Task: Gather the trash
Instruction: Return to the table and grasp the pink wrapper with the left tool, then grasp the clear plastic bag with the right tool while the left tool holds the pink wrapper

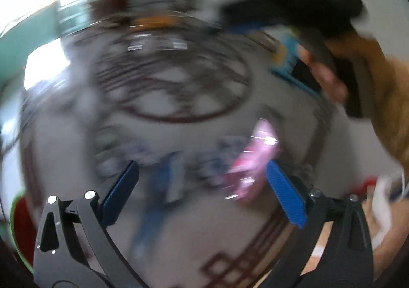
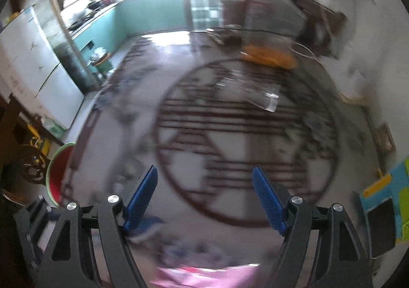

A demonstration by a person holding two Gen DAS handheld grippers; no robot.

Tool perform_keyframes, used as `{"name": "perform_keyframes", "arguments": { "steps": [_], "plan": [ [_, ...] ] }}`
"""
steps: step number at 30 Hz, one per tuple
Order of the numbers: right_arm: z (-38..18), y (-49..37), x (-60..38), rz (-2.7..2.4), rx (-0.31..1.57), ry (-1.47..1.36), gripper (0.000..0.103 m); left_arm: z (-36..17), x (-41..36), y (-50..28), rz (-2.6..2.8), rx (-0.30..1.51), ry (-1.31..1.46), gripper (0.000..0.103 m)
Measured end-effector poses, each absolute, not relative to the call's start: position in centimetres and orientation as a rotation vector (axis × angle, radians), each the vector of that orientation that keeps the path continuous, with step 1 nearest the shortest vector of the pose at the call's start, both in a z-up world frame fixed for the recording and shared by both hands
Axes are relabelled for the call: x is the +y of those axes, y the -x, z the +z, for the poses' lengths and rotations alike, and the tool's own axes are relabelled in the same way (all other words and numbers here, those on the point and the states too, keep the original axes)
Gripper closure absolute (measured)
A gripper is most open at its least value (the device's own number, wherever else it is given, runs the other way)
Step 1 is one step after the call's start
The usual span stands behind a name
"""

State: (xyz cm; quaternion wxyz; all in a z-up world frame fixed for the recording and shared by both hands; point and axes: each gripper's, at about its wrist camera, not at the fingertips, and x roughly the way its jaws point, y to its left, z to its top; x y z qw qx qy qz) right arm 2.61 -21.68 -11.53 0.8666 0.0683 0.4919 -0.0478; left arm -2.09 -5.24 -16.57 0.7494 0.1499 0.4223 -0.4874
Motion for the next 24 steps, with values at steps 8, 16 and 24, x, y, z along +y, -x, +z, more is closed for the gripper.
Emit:
{"name": "perform_keyframes", "arguments": {
  "steps": [8,16,24],
  "plan": [
    [-14.1,-1.0,-29.5,-0.053,1.083,-0.172,0.029,-21.7,-15.2,5.3,-1.095,1.045,-0.535,0.005],
    [-15.8,-3.7,-31.9,0.025,1.099,-0.171,0.029,-24.8,-16.1,4.3,-0.956,1.179,-0.456,0.042],
    [-17.0,-9.6,-32.6,0.103,1.100,-0.098,0.028,-22.5,-13.8,0.2,-0.768,1.163,-0.209,0.083]
  ]
}}
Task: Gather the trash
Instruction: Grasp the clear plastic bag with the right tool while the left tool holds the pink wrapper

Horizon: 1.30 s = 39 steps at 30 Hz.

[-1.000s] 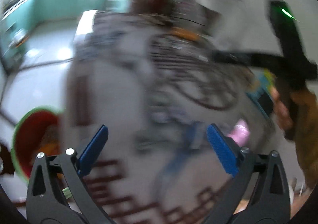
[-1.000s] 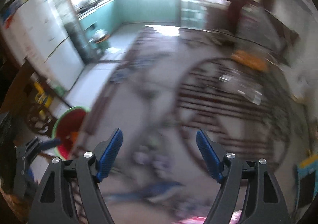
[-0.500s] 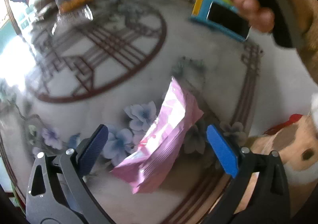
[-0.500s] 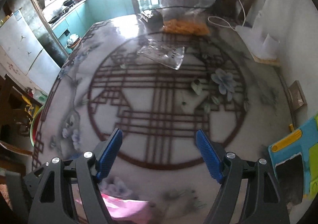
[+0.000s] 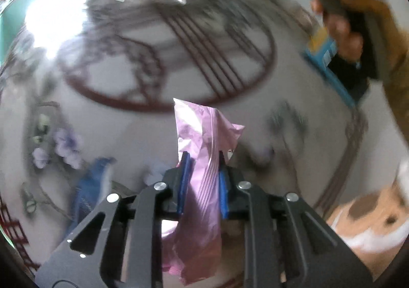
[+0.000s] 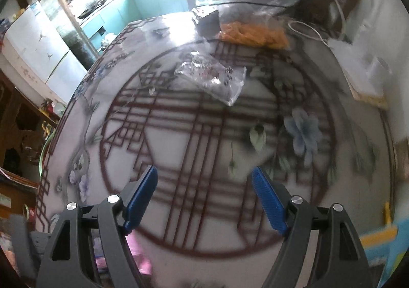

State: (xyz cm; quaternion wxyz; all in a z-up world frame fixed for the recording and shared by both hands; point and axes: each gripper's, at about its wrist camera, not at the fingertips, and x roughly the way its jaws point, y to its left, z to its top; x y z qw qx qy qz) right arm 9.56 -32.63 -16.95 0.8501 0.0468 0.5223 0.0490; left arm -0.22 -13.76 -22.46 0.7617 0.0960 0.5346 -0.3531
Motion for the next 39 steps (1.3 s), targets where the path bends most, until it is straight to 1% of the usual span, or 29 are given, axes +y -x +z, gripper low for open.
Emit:
{"name": "perform_keyframes", "arguments": {
  "steps": [2,6,9,16,18,19,21,22,23,25,33,35,36,37,39],
  "plan": [
    [-17.4,-12.2,-32.6,0.120,1.097,-0.032,0.020,-21.3,-12.7,-1.3,-0.704,1.146,-0.117,0.083],
    [-19.1,-18.2,-32.8,0.148,1.131,0.081,0.020,-19.2,-10.1,-4.3,-0.552,1.114,0.064,0.083],
    [-21.1,-22.5,-32.6,0.158,1.170,0.174,0.020,-18.2,-8.5,-5.7,-0.477,1.094,0.137,0.083],
    [-24.5,-26.8,-31.9,0.255,1.253,0.249,0.020,-18.5,-6.8,-7.3,-0.379,1.108,0.241,0.083],
    [-24.8,-27.0,-32.1,0.269,1.268,0.230,0.028,-18.9,-6.7,-7.6,-0.368,1.122,0.249,0.083],
    [-25.0,-27.1,-32.2,0.272,1.277,0.220,0.045,-19.0,-6.6,-7.8,-0.367,1.125,0.250,0.083],
    [-24.7,-26.8,-32.4,0.271,1.263,0.205,0.070,-19.1,-6.6,-8.0,-0.366,1.125,0.251,0.083],
    [-24.4,-26.5,-32.5,0.257,1.256,0.208,0.078,-19.0,-6.6,-8.1,-0.366,1.123,0.250,0.083],
    [-24.1,-26.2,-32.5,0.246,1.245,0.206,0.079,-18.9,-6.7,-8.2,-0.368,1.119,0.249,0.083],
    [-23.1,-24.9,-32.6,0.225,1.220,0.191,0.085,-18.4,-6.9,-8.3,-0.373,1.100,0.242,0.083],
    [-17.9,-17.6,-31.7,0.183,1.110,0.100,0.085,-17.2,-7.5,-7.6,-0.392,1.057,0.192,0.082],
    [-17.8,-16.1,-31.6,0.188,1.117,0.088,0.085,-17.5,-7.7,-7.1,-0.405,1.071,0.172,0.063],
    [-17.9,-15.6,-31.1,0.191,1.125,0.085,0.085,-17.7,-7.9,-6.8,-0.408,1.069,0.154,0.043],
    [-18.3,-14.6,-30.8,0.199,1.140,0.088,0.085,-17.9,-8.1,-6.4,-0.414,1.065,0.143,0.037],
    [-19.1,-13.3,-30.0,0.200,1.170,0.106,0.084,-18.8,-8.6,-5.9,-0.429,1.089,0.114,0.036]
  ]
}}
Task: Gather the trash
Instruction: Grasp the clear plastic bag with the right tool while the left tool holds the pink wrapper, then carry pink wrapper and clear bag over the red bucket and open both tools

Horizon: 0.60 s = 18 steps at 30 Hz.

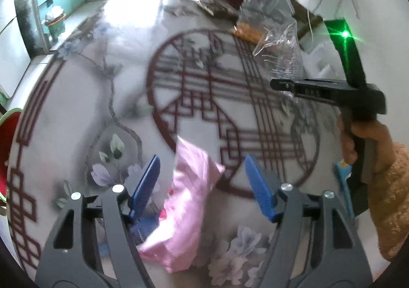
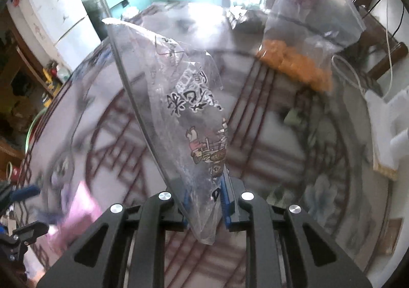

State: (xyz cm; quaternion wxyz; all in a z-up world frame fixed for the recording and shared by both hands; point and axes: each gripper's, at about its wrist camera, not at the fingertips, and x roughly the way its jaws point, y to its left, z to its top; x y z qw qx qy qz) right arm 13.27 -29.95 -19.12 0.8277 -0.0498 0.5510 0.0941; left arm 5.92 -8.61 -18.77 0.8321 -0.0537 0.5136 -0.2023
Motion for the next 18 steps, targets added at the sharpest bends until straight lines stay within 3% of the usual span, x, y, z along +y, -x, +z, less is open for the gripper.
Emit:
{"name": "perform_keyframes", "arguments": {
  "steps": [3,5,6,7,9,10,17,18],
  "plan": [
    [-20.9,-11.4,-28.8,0.196,1.226,0.119,0.079,-20.6,-9.3,-5.6,-0.433,1.152,0.067,0.036],
    [-21.4,-10.2,-28.7,0.195,1.240,0.119,0.052,-21.9,-9.4,-5.5,-0.422,1.188,0.060,0.036],
    [-21.3,-9.7,-28.7,0.192,1.231,0.113,0.044,-22.6,-9.4,-5.5,-0.428,1.208,0.073,0.037],
    [-21.1,-9.4,-28.6,0.192,1.223,0.105,0.038,-23.2,-9.3,-5.6,-0.430,1.225,0.085,0.053],
    [-20.9,-9.3,-28.7,0.191,1.215,0.091,0.037,-24.1,-9.1,-5.4,-0.436,1.255,0.114,0.076],
    [-20.8,-9.3,-28.6,0.185,1.213,0.087,0.037,-23.9,-9.0,-5.3,-0.437,1.244,0.117,0.082],
    [-21.8,-10.7,-26.9,0.167,1.221,0.108,0.039,-20.0,-8.0,-4.4,-0.422,1.111,0.094,0.089],
    [-22.2,-10.9,-26.6,0.153,1.235,0.115,0.060,-19.3,-7.7,-4.2,-0.414,1.096,0.102,0.089]
  ]
}}
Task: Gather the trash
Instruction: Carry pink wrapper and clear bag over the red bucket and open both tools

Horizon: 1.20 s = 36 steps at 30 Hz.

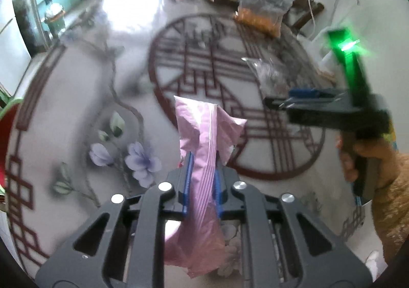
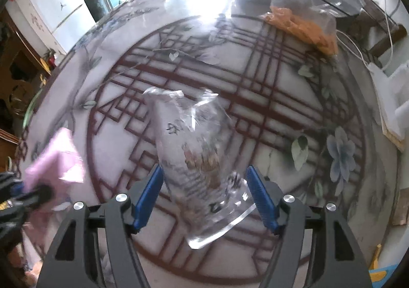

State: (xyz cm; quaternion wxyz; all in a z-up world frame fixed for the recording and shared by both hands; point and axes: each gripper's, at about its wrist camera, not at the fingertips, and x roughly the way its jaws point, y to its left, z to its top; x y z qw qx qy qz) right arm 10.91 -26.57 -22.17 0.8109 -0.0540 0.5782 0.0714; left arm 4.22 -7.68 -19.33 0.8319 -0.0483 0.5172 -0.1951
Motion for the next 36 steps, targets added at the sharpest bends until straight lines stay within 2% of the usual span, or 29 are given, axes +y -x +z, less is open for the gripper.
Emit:
{"name": "perform_keyframes", "arguments": {
  "steps": [1,4,11,17,36],
  "plan": [
    [-22.3,-11.0,-26.5,0.143,1.241,0.112,0.068,-18.8,-7.4,-4.2,-0.404,1.087,0.111,0.089],
    [-20.9,-10.5,-26.1,0.154,1.196,0.088,0.073,-17.4,-6.0,-3.8,-0.365,1.055,0.155,0.089],
    [-13.9,-7.7,-24.6,0.147,1.020,0.040,0.073,-14.1,-3.3,-3.4,-0.305,0.963,0.232,0.088],
    [-10.1,-6.5,-22.3,0.175,0.935,0.018,0.072,-13.6,-2.9,-3.2,-0.301,0.940,0.240,0.088],
    [-8.0,-6.9,-13.3,0.143,0.892,0.018,0.070,-11.6,5.1,-4.1,-0.360,0.862,0.223,0.088]
  ]
}}
